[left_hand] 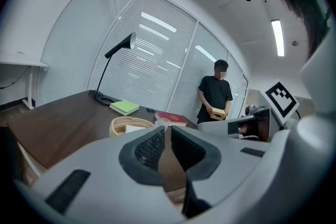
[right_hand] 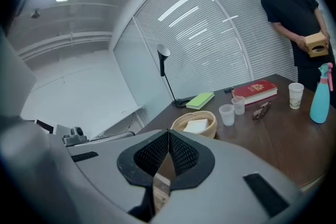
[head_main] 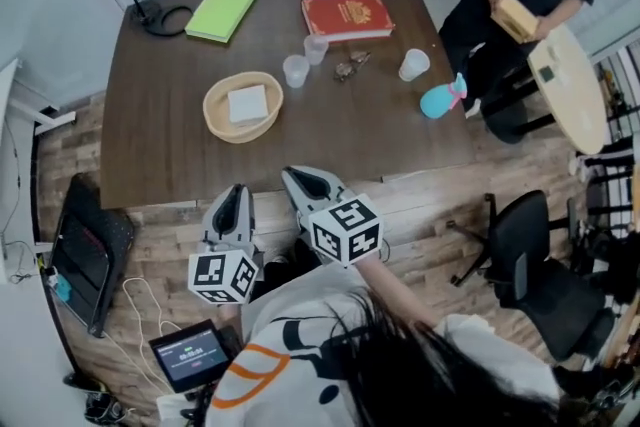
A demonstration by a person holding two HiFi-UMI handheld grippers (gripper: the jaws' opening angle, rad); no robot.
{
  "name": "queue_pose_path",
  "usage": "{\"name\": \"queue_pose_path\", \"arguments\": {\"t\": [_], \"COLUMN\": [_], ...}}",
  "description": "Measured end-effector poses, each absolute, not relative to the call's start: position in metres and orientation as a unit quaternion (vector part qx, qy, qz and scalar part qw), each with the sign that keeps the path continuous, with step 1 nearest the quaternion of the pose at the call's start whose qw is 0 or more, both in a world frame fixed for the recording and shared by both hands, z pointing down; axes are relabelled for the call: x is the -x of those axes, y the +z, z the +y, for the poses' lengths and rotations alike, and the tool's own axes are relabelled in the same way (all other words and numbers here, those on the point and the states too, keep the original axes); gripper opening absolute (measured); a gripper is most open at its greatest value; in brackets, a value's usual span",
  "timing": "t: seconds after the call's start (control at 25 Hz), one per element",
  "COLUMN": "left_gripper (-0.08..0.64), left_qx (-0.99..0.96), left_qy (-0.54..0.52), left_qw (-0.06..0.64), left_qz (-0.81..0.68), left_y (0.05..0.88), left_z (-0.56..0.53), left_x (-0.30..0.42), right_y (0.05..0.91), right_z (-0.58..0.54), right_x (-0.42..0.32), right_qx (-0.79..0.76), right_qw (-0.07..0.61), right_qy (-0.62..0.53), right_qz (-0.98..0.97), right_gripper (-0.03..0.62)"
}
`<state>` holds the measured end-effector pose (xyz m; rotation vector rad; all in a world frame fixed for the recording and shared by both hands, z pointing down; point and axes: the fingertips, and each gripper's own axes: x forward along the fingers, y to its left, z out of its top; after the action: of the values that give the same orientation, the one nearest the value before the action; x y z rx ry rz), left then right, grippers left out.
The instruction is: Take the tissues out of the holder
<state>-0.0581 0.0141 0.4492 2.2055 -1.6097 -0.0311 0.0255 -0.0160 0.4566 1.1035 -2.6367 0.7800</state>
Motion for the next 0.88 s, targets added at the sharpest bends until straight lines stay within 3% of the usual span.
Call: {"name": "queue_pose_path", "arguments": {"t": [0.88], "left_gripper": [0.037], "left_qx": [-0.735], "left_qy": [-0.008], "left_qw": [0.206], "left_qz": [-0.646], "left_y": [0.457], "left_z": [-0.079], "left_x": [0.065], "right_y": [0.481], "right_z": [-0.126], "right_x": [-0.031], "right_qx": [-0.301], "right_qw": [0.105], "right_qy": [0.298], "right_qz": [-0.900], "right_gripper": [0.011]}}
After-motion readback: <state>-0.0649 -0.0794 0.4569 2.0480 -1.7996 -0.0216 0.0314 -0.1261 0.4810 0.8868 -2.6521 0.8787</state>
